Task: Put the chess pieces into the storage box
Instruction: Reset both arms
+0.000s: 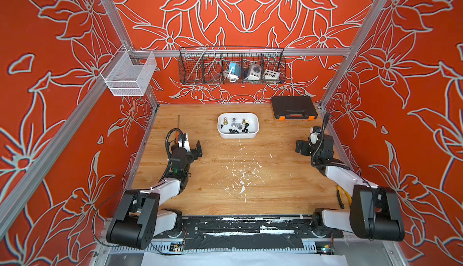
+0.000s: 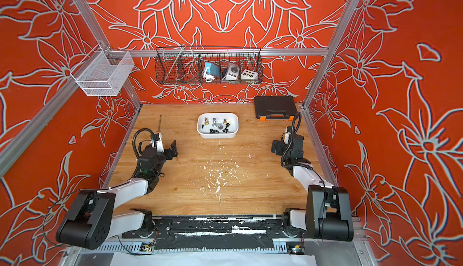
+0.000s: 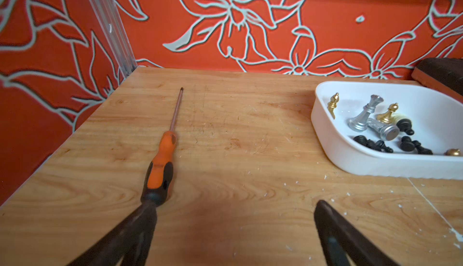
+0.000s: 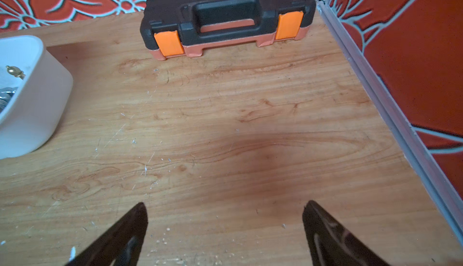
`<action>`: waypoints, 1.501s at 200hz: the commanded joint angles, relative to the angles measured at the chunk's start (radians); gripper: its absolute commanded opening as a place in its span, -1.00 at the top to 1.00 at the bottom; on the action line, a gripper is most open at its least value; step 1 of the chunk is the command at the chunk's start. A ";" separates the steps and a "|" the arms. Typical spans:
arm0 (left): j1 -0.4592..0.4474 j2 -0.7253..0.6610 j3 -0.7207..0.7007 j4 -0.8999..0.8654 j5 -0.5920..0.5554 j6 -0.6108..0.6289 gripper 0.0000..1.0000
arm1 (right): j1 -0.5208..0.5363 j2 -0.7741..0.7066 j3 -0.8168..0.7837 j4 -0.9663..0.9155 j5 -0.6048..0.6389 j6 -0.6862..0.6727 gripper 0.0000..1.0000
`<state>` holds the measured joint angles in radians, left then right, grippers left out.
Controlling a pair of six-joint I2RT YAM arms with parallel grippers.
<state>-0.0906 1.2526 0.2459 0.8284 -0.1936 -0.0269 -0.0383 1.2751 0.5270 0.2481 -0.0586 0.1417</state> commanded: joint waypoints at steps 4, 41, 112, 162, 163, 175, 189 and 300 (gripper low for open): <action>0.011 0.025 -0.030 0.096 -0.030 -0.019 -0.96 | 0.006 -0.019 -0.065 0.156 0.092 -0.059 -0.97; 0.022 0.140 -0.026 0.218 -0.028 0.006 -0.96 | 0.008 0.036 -0.102 0.284 0.126 -0.080 -0.97; 0.025 0.158 -0.129 0.403 0.063 0.033 -0.96 | 0.016 0.093 -0.118 0.360 0.090 -0.106 -0.97; 0.026 0.156 -0.124 0.387 0.062 0.034 -0.96 | 0.032 0.151 -0.242 0.650 0.080 -0.123 -0.96; 0.026 0.156 -0.124 0.387 0.062 0.033 -0.96 | 0.032 0.151 -0.242 0.650 0.081 -0.121 -0.96; 0.026 0.156 -0.125 0.387 0.062 0.034 -0.96 | 0.032 0.127 -0.224 0.572 0.086 -0.124 -0.96; 0.026 0.156 -0.124 0.387 0.062 0.034 -0.96 | 0.031 0.144 -0.227 0.609 0.085 -0.125 -0.97; 0.026 0.154 -0.125 0.388 0.062 0.035 -0.96 | 0.033 0.132 -0.227 0.586 0.085 -0.126 -0.96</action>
<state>-0.0711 1.4036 0.1184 1.1702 -0.1364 0.0002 -0.0124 1.4136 0.2996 0.8024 0.0257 0.0353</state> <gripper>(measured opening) 0.980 0.980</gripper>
